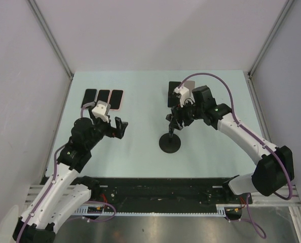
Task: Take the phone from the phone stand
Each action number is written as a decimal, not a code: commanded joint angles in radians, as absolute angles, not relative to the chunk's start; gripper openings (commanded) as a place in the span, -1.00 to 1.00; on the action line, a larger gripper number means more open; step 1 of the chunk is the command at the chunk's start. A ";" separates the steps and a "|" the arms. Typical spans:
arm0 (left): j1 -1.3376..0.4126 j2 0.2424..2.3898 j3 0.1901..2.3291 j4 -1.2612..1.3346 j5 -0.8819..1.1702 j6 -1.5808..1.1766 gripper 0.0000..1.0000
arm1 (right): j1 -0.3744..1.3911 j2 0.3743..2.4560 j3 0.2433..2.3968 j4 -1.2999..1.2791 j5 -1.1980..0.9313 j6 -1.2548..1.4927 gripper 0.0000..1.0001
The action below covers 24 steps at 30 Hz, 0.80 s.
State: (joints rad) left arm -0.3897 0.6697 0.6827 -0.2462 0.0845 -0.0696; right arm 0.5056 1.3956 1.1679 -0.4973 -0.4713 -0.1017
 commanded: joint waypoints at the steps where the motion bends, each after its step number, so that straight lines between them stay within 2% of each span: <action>1: -0.411 0.681 0.683 -0.209 0.132 -0.023 1.00 | 0.526 1.382 1.219 -0.523 -0.494 -0.040 0.24; 8: -0.445 0.695 0.681 -0.207 0.123 -0.025 1.00 | 0.591 1.344 1.218 -0.537 -0.348 0.162 -0.31; 11: -0.492 0.718 0.689 -0.207 0.110 -0.035 1.00 | 0.610 1.328 1.220 -0.549 -0.299 0.239 -0.41; 17: -0.664 0.796 0.739 -0.203 0.037 -0.112 1.00 | 0.612 1.286 1.219 -0.552 -0.180 0.339 -0.44; 20: -0.797 0.860 0.765 -0.192 -0.087 -0.129 1.00 | 0.614 1.269 1.218 -0.555 -0.161 0.354 -0.34; 21: -0.830 0.880 0.775 -0.175 -0.125 -0.132 1.00 | 0.617 1.263 1.219 -0.552 -0.169 0.359 -0.24; 22: -0.889 0.926 0.781 -0.163 -0.155 -0.132 1.00 | 0.618 1.256 1.218 -0.545 -0.179 0.359 -0.03; 24: -0.940 0.972 0.790 -0.106 -0.230 -0.127 1.00 | 0.623 1.232 1.218 -0.538 -0.184 0.359 0.19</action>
State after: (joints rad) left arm -0.8349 0.8959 0.7330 -0.2161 -0.0597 -0.1150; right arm 0.6136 1.3087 1.1824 -0.5907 -0.1890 0.3149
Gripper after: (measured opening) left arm 0.996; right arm 0.506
